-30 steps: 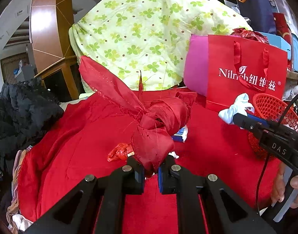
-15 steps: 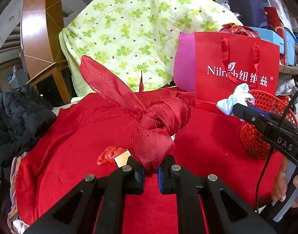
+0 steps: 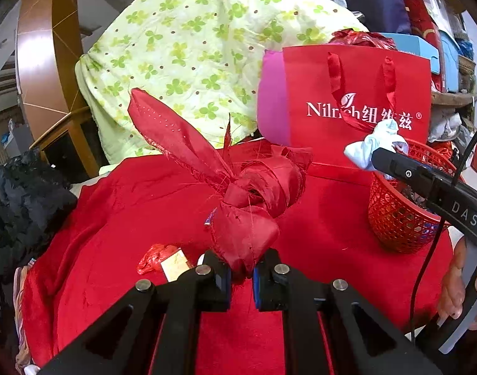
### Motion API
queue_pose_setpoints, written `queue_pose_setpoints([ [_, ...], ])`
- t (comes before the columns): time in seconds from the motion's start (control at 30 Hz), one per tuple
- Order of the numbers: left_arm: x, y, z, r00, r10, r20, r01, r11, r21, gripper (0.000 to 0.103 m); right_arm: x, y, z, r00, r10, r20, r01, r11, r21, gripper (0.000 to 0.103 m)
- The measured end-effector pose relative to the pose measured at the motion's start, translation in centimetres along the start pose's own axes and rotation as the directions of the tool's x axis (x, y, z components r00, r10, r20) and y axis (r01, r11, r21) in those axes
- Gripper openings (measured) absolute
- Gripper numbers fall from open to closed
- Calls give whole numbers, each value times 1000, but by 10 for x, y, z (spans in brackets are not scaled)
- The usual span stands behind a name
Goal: Collect trash
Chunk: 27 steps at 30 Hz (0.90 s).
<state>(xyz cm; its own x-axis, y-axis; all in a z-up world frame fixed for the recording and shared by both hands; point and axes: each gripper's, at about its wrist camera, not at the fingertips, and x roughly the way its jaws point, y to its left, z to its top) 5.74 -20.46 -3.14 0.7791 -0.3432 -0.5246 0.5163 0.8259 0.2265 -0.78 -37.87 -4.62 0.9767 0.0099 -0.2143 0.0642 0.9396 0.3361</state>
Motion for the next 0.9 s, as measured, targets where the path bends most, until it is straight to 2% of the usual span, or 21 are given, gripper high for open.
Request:
queue_pose_setpoints([
  [0.9,8,-47,12,998,-63,-8,63,994,84,11,-29,-43,7,995,-78,58,74,995,73,31],
])
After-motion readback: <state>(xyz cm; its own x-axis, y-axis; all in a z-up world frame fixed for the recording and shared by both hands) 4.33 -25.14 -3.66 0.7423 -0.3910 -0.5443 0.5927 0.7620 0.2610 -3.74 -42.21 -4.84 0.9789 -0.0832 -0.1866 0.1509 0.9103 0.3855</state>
